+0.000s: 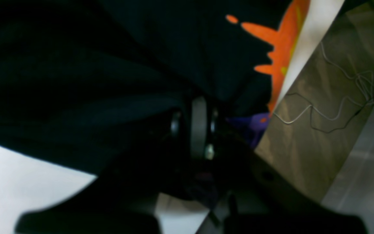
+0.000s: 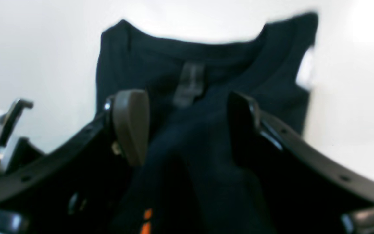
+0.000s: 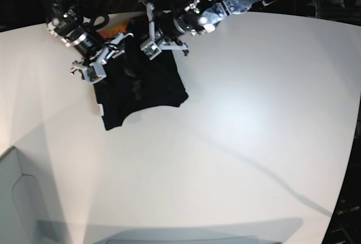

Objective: Fold the T-shirt properly
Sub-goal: 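Lower the bundle flat and smooth it with both grippers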

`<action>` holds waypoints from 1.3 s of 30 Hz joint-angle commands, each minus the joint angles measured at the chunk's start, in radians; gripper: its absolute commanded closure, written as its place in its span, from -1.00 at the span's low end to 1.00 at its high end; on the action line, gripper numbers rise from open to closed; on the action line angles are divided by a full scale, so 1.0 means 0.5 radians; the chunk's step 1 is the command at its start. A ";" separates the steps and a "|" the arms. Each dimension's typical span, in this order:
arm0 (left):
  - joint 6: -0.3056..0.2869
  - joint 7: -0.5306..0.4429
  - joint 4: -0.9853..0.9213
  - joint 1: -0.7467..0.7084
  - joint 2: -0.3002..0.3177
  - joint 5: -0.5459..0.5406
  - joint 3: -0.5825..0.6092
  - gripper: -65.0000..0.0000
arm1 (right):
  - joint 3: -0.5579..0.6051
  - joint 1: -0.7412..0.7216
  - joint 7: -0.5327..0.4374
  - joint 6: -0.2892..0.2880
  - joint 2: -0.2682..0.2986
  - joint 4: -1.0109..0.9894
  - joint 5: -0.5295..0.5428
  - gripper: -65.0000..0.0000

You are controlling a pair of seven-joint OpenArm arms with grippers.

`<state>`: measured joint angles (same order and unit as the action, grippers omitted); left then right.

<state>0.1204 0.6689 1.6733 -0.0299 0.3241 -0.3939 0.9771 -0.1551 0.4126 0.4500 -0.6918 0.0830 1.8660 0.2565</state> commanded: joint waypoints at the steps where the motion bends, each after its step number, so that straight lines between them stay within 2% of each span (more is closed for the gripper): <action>1: 0.040 0.210 -0.065 0.009 0.044 0.053 0.002 1.00 | 0.011 -0.017 -0.070 -0.013 0.007 0.004 0.041 -0.18; 10: 0.040 0.195 -0.068 0.104 0.096 0.053 -0.029 1.00 | 0.035 -0.259 -0.085 -0.013 0.035 -0.478 0.041 -0.18; 19: 0.040 0.192 -0.043 0.037 0.096 0.053 -0.283 1.00 | -0.139 -0.508 -0.082 -0.013 0.072 -0.766 0.041 -0.18; 24: 0.040 0.195 -0.040 0.037 0.099 0.041 -0.302 1.00 | -0.207 -0.609 -0.076 -0.013 0.075 -0.880 0.038 -0.18; 29: 0.040 0.189 -0.040 -0.061 0.151 0.050 -0.363 1.00 | -0.259 -0.646 -0.088 -0.013 0.093 -1.030 0.038 -0.18; 31: 0.040 0.189 -0.040 -0.089 0.157 0.050 -0.397 1.00 | -0.250 -0.646 -0.088 -0.013 0.124 -1.070 0.038 -0.18; 39: 0.040 0.189 -0.040 -0.187 0.164 0.053 -0.492 1.00 | -0.259 -0.682 -0.091 -0.013 0.127 -1.116 0.041 -0.18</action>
<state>0.0887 0.6102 1.6711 -0.1051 0.3679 -0.4122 0.7353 -0.2749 0.0727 0.3561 -0.7334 0.1326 1.3071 0.3294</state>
